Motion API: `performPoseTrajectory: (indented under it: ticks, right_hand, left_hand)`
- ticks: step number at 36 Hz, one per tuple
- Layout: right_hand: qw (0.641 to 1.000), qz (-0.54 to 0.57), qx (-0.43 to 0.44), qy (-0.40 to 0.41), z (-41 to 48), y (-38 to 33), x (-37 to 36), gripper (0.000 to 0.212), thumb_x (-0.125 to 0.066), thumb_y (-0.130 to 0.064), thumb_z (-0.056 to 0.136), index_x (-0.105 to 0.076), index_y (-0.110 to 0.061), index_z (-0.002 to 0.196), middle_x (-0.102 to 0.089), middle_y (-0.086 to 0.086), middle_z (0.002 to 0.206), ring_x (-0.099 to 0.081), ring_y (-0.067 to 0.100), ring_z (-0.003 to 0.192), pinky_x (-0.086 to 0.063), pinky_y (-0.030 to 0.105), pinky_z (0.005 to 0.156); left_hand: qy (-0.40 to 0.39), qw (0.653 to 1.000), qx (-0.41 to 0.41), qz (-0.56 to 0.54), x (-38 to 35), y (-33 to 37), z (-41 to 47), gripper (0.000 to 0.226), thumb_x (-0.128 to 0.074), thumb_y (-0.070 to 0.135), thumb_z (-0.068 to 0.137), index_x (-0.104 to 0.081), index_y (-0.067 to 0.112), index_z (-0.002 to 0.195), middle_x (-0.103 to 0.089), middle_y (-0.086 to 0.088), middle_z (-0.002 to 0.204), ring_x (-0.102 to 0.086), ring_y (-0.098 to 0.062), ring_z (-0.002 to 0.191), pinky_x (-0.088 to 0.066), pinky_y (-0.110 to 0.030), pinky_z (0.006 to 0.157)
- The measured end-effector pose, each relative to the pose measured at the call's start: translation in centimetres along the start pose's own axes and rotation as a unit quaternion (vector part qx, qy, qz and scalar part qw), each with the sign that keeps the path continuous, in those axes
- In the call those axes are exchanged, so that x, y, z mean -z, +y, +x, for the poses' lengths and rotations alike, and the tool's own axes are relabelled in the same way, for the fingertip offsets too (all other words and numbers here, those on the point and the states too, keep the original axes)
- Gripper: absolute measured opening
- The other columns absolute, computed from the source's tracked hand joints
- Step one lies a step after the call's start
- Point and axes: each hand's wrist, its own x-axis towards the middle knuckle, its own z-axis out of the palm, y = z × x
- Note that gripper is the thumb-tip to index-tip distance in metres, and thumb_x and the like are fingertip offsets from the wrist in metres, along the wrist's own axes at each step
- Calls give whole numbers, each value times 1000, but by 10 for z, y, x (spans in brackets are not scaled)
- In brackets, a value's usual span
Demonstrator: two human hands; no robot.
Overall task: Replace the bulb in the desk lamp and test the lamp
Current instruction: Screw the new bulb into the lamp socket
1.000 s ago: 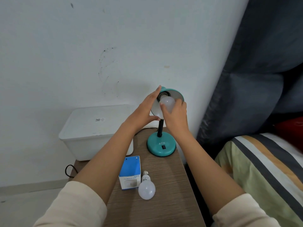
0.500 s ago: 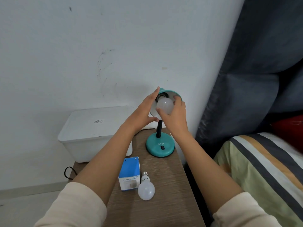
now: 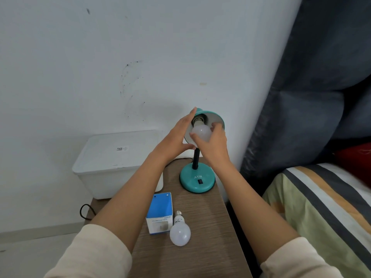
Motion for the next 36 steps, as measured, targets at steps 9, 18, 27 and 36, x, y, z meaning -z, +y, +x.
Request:
performPoseTrajectory:
  ticks: [9, 18, 27, 36]
  right_hand:
    - [1000, -9, 5, -24, 2, -1, 2, 67, -69, -35, 76, -38, -12, 131, -53, 10, 125, -53, 25, 112, -45, 30, 81]
    - [1000, 16, -12, -16, 3, 3, 1, 60, -72, -36, 76, -43, -8, 121, -52, 4, 110, -52, 16, 93, -39, 16, 64]
    - [1000, 7, 11, -1, 5, 4, 0, 65, -76, -25, 69, -39, -11, 120, -48, 7, 119, -53, 21, 104, -45, 28, 81]
    - [993, -35, 106, 30, -4, 8, -2, 64, -71, -20, 73, -39, -15, 128, -38, 8, 125, -49, 23, 108, -50, 33, 87]
  left_hand:
    - [2, 1000, 2, -8, 0, 1, -1, 103, -75, 10, 77, -4, 38, 147, -25, 20, 140, -23, 10, 127, -18, 6, 96]
    - [3, 1000, -1, -3, 1, 3, -2, 104, -75, 9, 77, -4, 37, 147, -27, 12, 145, -23, 11, 124, -18, 8, 92]
    - [3, 1000, -8, 2, -1, 3, 1, 103, -75, 11, 77, -4, 36, 147, -25, 8, 150, -22, 8, 127, -16, 6, 96]
    - [2, 1000, -5, -2, 0, 4, 0, 101, -74, 13, 78, -5, 36, 148, -26, 11, 148, -23, 8, 129, -16, 6, 97]
